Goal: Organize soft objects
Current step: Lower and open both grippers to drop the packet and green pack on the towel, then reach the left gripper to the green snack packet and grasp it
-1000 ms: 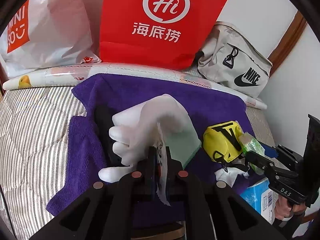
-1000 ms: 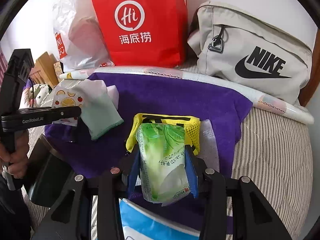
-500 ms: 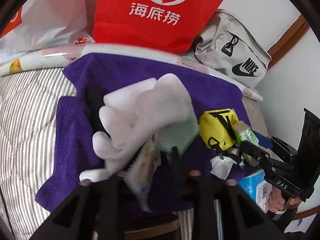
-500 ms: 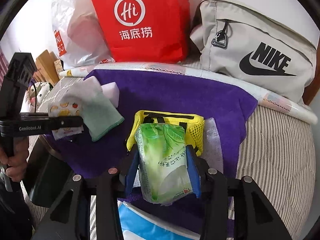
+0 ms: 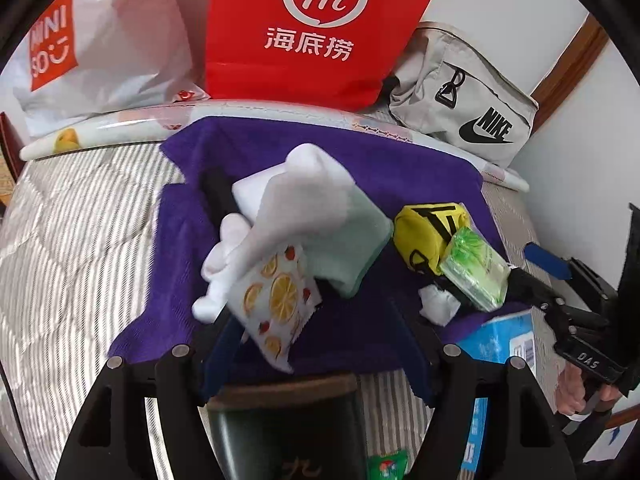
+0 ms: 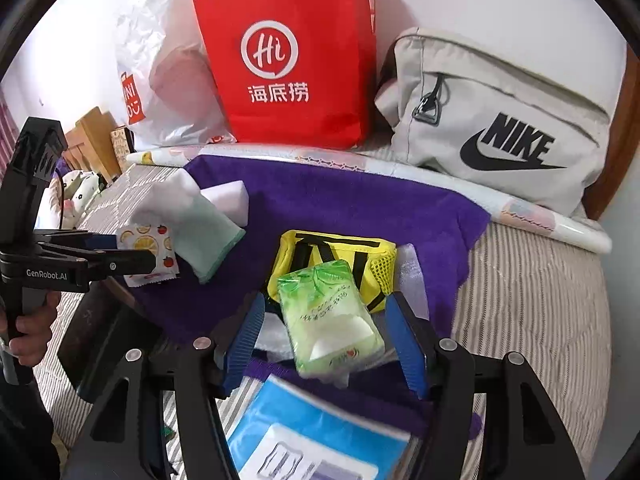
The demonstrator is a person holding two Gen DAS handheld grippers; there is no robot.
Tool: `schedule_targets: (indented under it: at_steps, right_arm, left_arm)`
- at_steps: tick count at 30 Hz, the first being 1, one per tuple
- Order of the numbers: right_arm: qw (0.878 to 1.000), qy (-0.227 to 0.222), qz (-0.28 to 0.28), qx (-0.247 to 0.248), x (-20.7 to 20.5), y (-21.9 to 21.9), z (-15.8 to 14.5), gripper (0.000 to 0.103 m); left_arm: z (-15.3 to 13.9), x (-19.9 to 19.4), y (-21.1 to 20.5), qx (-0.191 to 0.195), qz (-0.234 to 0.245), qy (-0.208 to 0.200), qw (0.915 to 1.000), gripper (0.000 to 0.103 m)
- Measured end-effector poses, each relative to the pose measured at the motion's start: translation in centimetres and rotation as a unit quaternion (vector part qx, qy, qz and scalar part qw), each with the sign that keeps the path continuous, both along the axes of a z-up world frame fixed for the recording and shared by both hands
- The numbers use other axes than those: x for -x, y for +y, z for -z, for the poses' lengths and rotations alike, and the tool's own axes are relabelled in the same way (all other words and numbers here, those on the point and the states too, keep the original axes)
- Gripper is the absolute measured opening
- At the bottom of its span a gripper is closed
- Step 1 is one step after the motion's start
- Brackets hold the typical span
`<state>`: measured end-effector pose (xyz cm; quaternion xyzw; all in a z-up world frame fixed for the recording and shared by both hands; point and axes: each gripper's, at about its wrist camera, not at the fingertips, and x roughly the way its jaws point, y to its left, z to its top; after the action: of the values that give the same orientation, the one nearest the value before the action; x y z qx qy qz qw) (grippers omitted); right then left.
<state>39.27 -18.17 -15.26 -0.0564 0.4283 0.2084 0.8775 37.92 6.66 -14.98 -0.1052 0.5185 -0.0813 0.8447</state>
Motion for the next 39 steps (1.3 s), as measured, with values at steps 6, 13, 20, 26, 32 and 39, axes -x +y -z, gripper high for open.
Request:
schedule_targets:
  at_steps: [6, 13, 20, 26, 32, 39]
  right_arm:
    - [1.000, -0.014, 0.020, 0.000, 3.4, -0.5, -1.9, 0.064]
    - [0.999, -0.014, 0.026, -0.022, 8.2, -1.3, -3.4, 0.064]
    - [0.999, -0.019, 0.022, -0.042, 13.1, -1.9, -4.8, 0.064]
    - [0.998, -0.028, 0.017, -0.054, 17.3, -2.6, -5.4, 0.064]
    - [0.998, -0.024, 0.011, -0.063, 20.5, -2.9, -4.8, 0.064]
    - [0.998, -0.005, 0.017, -0.060, 23.3, -4.0, -2.4, 0.064]
  left_arm:
    - [-1.3, 2.7, 0.3, 0.010, -0.006, -0.010, 0.9999, 0.070]
    - [-3.4, 6.8, -0.3, -0.001, -0.011, -0.029, 0.9995, 0.070]
    - [-4.8, 11.4, -1.0, -0.005, -0.009, -0.045, 0.9989, 0.070]
    - [-4.3, 15.5, -1.4, -0.003, -0.007, -0.049, 0.9988, 0.070]
    - [-2.0, 18.2, -2.9, -0.006, 0.008, -0.036, 0.9993, 0.070]
    - [3.1, 19.1, -5.4, -0.026, 0.031, -0.010, 0.9991, 0.070]
